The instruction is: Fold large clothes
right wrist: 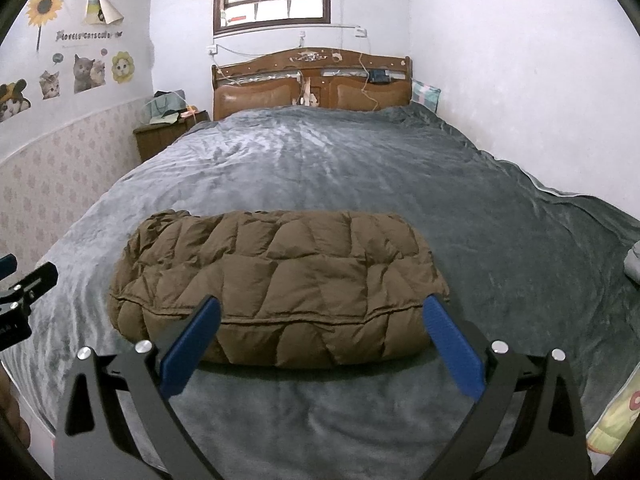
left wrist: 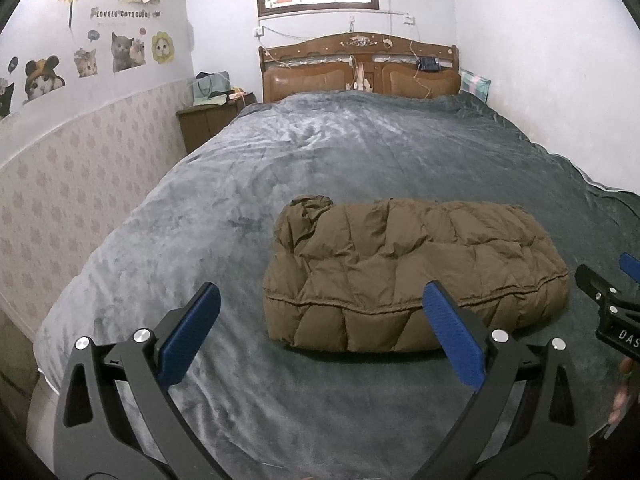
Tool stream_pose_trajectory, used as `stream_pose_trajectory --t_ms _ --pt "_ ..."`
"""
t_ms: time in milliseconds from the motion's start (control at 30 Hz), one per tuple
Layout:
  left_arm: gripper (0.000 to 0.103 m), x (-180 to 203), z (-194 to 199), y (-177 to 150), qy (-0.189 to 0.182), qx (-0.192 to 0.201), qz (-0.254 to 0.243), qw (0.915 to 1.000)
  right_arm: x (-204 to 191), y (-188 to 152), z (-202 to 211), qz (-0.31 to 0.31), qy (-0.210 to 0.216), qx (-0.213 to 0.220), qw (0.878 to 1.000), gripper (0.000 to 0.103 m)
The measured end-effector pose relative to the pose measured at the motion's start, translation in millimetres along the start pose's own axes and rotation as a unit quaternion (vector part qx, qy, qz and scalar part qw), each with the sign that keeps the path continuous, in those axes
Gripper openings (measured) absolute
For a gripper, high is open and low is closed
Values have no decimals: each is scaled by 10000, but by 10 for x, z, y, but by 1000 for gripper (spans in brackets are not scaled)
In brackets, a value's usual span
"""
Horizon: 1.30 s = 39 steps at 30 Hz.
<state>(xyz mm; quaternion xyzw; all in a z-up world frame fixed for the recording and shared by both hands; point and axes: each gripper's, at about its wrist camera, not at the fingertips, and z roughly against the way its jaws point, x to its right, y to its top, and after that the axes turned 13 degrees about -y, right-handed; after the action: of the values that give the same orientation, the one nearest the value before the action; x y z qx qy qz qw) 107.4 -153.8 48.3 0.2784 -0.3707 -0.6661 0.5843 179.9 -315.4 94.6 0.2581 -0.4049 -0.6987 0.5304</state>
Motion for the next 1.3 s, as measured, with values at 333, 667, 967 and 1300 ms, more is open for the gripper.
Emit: stream_pose_trajectory --t_ms 333,667,967,1300 --pt "100 9 -6 -15 11 -20 1 10000 19 -9 -9 14 0 -9 10000 101" --pt "100 28 -18 -37 31 -55 26 10000 47 -1 -50 40 17 -49 10000 101" --pt "100 61 -26 -33 61 -22 9 10000 61 -3 -83 44 22 -69 10000 101" --pt "100 76 4 -23 5 38 -15 10000 59 -6 -93 42 25 -82 10000 101"
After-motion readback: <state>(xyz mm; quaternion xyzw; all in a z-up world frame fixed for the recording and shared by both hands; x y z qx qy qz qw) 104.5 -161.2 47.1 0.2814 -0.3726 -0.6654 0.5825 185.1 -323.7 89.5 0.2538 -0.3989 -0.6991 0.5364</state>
